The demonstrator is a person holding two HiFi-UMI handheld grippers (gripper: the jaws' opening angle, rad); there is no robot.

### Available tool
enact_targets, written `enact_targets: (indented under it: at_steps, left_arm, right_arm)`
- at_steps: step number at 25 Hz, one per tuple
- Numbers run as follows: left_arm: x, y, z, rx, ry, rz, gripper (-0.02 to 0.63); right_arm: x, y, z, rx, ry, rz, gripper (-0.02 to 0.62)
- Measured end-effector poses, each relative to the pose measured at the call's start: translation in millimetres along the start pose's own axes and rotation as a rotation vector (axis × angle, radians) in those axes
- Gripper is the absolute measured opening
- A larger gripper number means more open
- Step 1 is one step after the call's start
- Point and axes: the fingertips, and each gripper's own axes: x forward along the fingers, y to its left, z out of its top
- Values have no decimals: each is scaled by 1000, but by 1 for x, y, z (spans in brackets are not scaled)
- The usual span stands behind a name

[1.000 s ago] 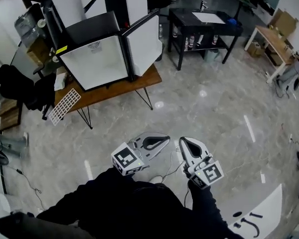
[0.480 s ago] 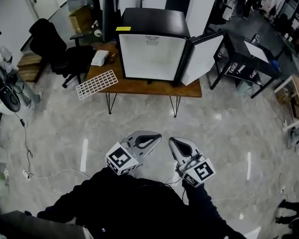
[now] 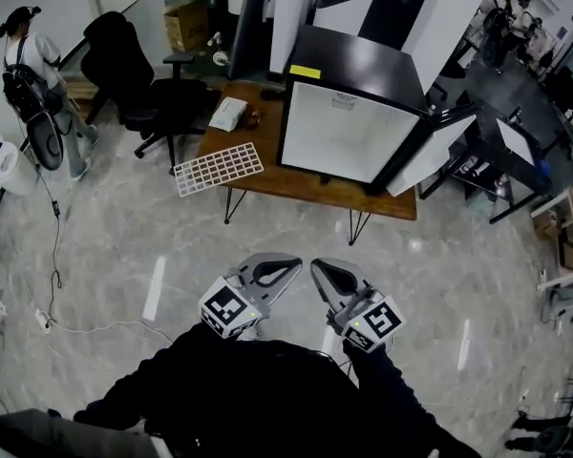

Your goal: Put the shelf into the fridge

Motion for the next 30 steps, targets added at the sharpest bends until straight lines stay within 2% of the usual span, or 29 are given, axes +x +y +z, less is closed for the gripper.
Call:
enact_targets:
  at_steps: [3, 7, 15, 19, 24, 28, 30]
  left_arm:
    - [-22, 35, 1, -28, -14, 35, 5]
    - [-50, 80, 0, -23, -24, 67, 4]
    - [-92, 146, 6, -38, -40, 180, 5]
    - [-94, 176, 0, -46, -39, 246, 5]
    - [-85, 224, -5, -5, -21, 351, 5]
    - [-75, 269, -8, -41, -32, 449, 5]
    - [-74, 295, -13, -111, -64, 498, 5]
  right_arm:
    - [41, 1, -1, 6, -9, 11, 9]
    - [93, 8, -4, -4, -6, 47, 6]
    - [169, 16, -5, -36, 21, 118, 5]
    - [195, -1, -13, -2, 20, 182, 5]
    - [235, -36, -23, 22, 30, 273, 5]
    - [269, -65, -27, 28, 45, 358, 5]
    - [287, -81, -25, 26, 45, 396, 5]
